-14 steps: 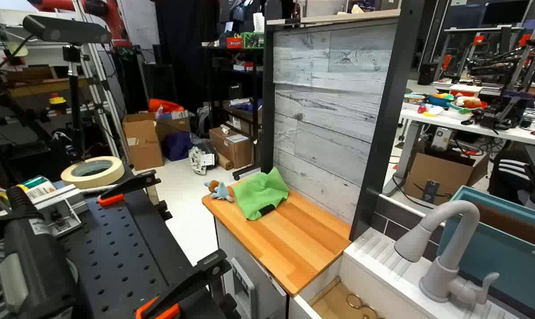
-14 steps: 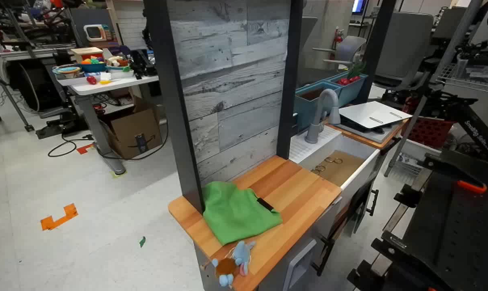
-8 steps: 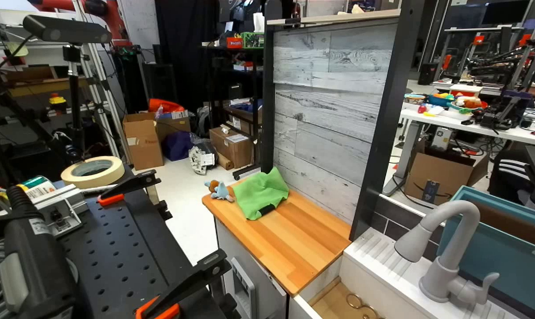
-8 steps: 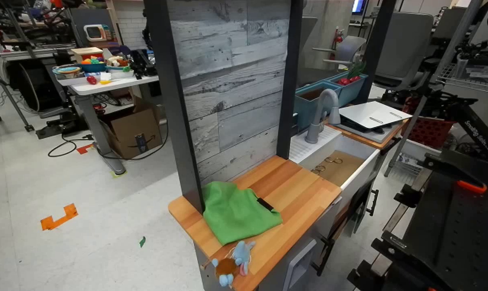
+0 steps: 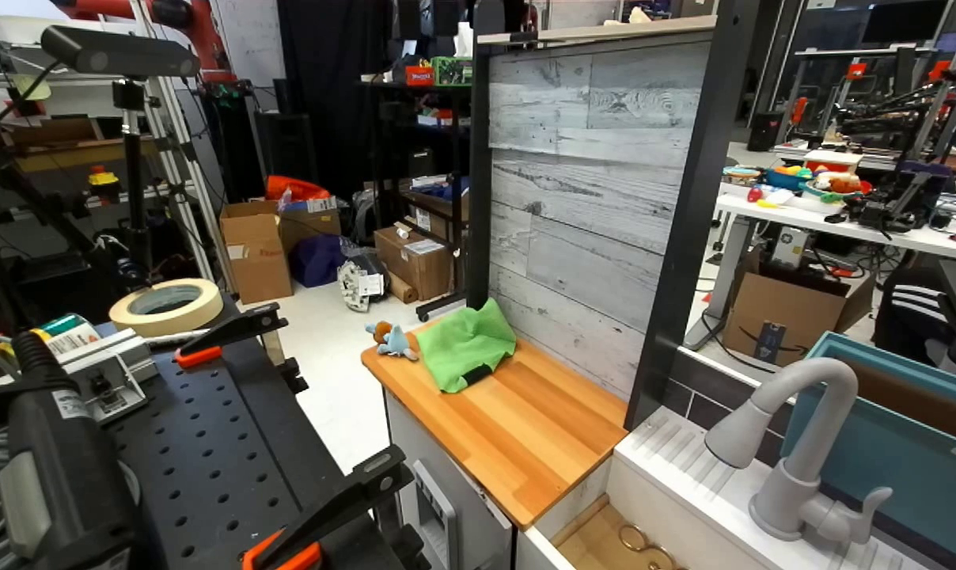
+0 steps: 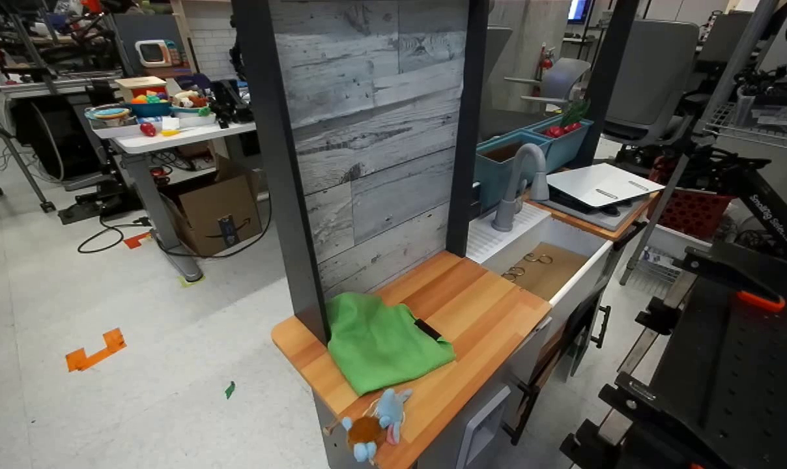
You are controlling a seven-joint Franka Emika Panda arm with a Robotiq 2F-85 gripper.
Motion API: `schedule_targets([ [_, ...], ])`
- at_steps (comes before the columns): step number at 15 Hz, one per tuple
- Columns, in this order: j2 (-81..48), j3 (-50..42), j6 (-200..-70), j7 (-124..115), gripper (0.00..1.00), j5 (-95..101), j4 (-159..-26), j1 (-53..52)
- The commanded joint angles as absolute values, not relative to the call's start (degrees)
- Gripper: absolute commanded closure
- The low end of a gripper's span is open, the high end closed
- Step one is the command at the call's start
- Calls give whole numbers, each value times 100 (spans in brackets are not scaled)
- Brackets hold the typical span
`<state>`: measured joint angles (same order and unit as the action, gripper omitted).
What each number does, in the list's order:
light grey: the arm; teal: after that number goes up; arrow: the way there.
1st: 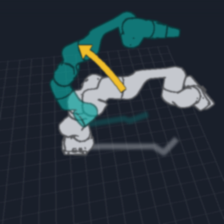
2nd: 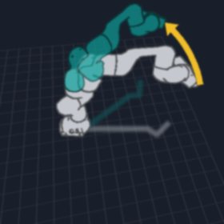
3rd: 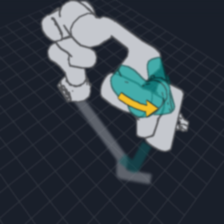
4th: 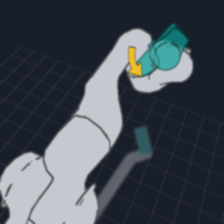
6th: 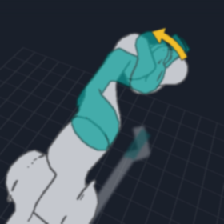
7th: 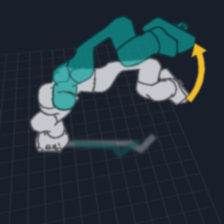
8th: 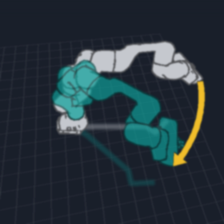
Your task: Move the tap faucet to the left
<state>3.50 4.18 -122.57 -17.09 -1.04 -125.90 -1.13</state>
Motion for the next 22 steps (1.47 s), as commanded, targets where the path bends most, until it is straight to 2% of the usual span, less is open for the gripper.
schedule_targets([
  [1,-270,133,-12496,-1269,0,-332,-12235,10],
  [12,-3071,-557,-13026,-1396,0,-341,-10098,450],
  [15,-3659,-768,-12669,-1725,0,-164,-9493,396],
  [16,-3267,-671,-12967,-1475,0,-250,-10042,420],
  [22,-3667,-746,-12886,-1618,0,-239,-9612,423],
])
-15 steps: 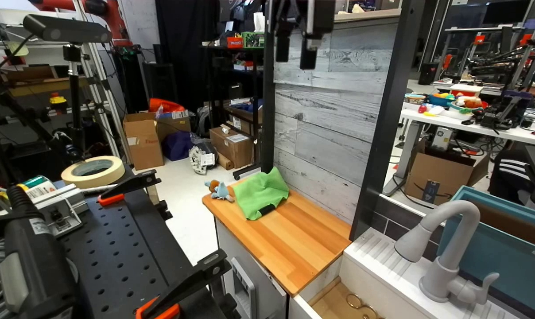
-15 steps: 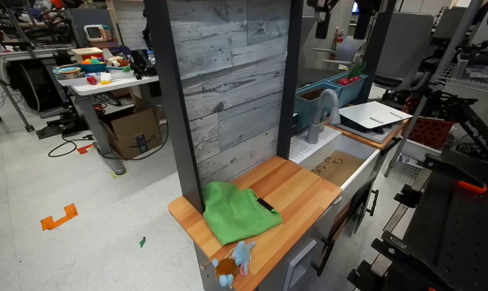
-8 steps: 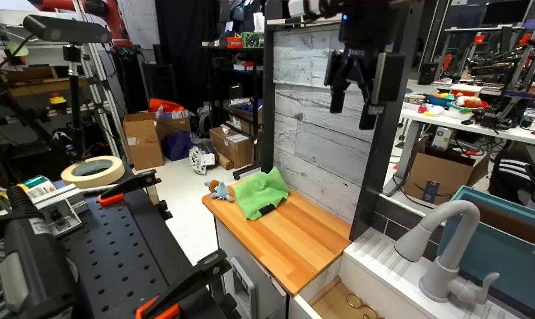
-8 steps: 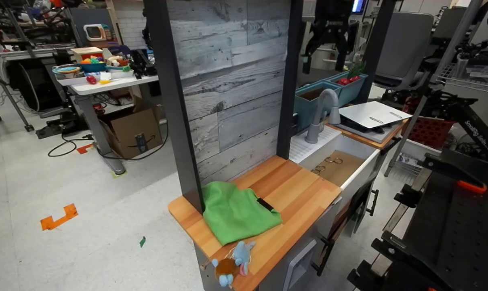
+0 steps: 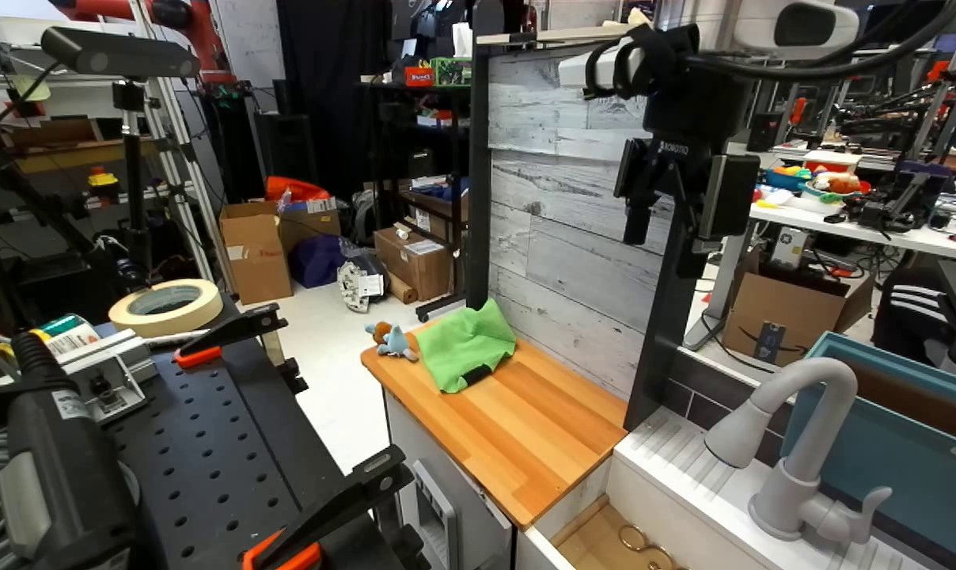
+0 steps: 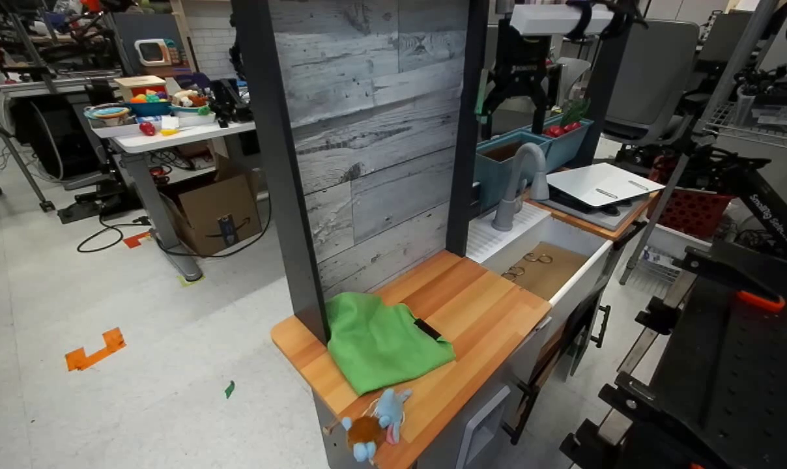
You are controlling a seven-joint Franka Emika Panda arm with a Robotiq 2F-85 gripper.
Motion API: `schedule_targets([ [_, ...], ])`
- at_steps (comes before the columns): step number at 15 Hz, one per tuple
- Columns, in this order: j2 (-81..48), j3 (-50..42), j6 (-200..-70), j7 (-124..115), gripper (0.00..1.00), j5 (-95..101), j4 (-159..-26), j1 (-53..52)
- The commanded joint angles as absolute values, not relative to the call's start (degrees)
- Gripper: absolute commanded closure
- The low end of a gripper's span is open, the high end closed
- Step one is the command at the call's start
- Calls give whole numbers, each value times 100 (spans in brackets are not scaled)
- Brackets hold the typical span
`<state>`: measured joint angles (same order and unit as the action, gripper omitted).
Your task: Move the tap faucet to the left
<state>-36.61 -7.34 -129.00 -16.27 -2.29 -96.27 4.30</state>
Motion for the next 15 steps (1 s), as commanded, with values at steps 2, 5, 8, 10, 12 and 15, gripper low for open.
schedule_targets([
  [2,-3740,-829,-12907,-1698,0,-98,-9614,356],
  [5,-3871,-922,-13087,-1765,0,78,-9618,333],
  [8,-4015,-1068,-13208,-1795,0,266,-9599,352],
  [10,-4113,-1166,-13295,-1795,0,338,-9593,388],
  [12,-4171,-1267,-13410,-1824,0,375,-9627,407],
  [15,-4263,-1417,-13783,-1892,0,352,-9694,452],
])
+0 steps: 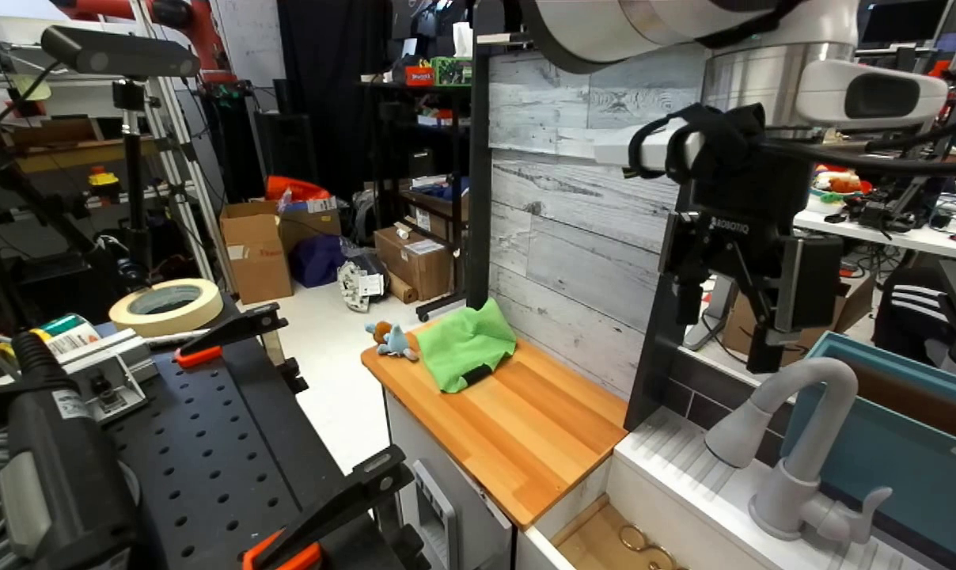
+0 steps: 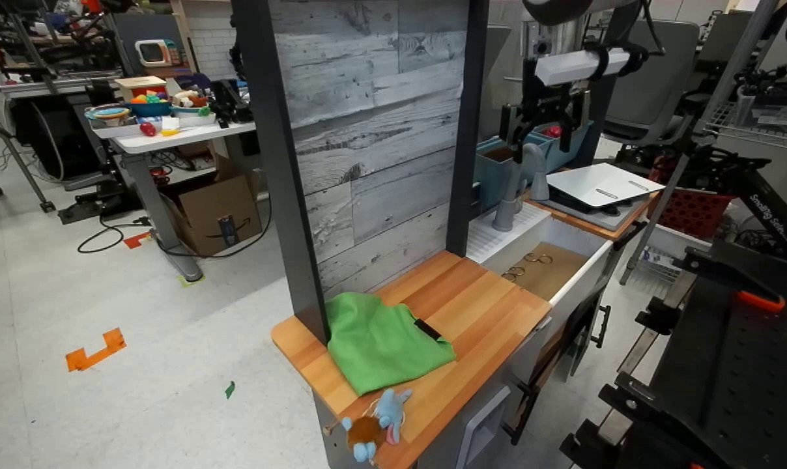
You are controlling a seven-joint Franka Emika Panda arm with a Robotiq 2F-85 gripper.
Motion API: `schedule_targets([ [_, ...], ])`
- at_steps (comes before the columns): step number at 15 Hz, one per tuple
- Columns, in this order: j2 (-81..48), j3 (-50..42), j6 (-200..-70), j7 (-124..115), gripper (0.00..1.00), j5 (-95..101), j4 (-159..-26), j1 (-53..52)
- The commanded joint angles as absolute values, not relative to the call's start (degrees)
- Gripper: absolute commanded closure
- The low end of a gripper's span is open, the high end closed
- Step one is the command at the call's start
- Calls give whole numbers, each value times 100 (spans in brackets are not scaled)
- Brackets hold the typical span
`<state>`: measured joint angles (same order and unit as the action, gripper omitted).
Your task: Move the tap faucet to the left
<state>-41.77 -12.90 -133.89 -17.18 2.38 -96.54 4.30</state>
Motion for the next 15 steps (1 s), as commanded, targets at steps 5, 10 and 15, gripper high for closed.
schedule_targets([
  [5,-4473,-1429,-14527,-1753,0,124,-9628,723],
  [10,-4705,-1314,-14909,-1610,28,-23,-9555,947],
  [15,-4678,-1121,-15201,-1344,66,-150,-9862,1011],
])
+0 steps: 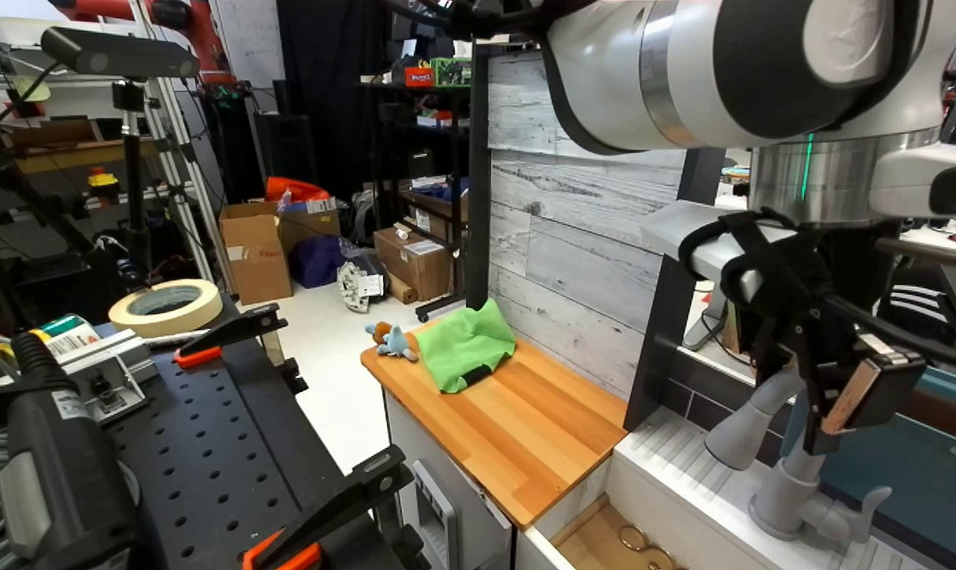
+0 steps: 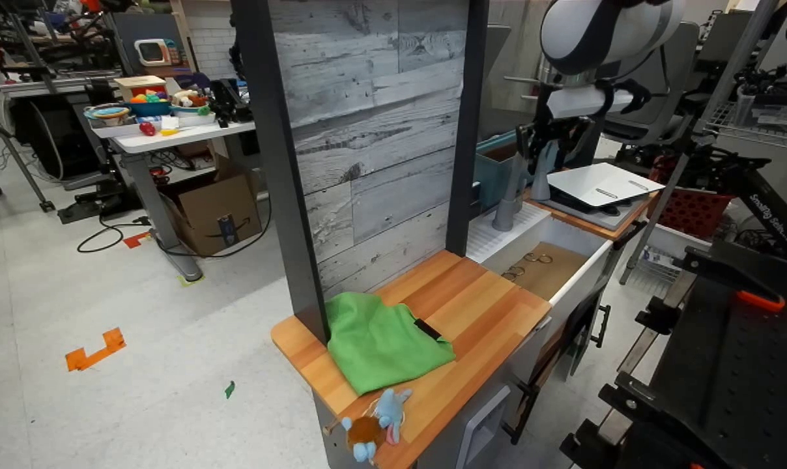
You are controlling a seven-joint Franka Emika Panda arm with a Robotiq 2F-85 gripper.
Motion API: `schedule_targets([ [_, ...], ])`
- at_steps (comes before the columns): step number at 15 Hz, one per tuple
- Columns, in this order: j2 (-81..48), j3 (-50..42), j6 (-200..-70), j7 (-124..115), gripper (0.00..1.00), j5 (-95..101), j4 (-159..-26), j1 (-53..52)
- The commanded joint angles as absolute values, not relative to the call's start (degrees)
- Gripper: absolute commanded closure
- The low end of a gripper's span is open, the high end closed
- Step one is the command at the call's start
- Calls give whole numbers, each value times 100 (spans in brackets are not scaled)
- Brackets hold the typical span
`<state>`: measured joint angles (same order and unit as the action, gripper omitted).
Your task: Move the tap faucet to the left
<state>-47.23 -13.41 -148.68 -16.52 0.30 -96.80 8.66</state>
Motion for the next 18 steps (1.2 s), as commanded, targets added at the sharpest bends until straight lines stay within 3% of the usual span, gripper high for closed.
schedule_targets([
  [1,-4652,-1065,-15300,-1271,75,-192,-9946,1024],
  [3,-4626,-982,-15464,-1153,90,-252,-10080,1033],
  [4,-4613,-939,-15526,-1101,47,-294,-10120,1050],
  [6,-4567,-848,-15535,-950,47,-413,-10155,1140],
  [8,-4521,-635,-15512,-727,33,-610,-10208,1303],
  [9,-4506,-517,-15469,-620,77,-728,-10220,1394],
  [11,-4496,-361,-15456,-449,73,-912,-10206,1552],
  [14,-4449,-156,-15479,-265,93,-1184,-10223,1797],
  [18,-4476,150,-15485,-153,92,-1587,-10176,2065],
])
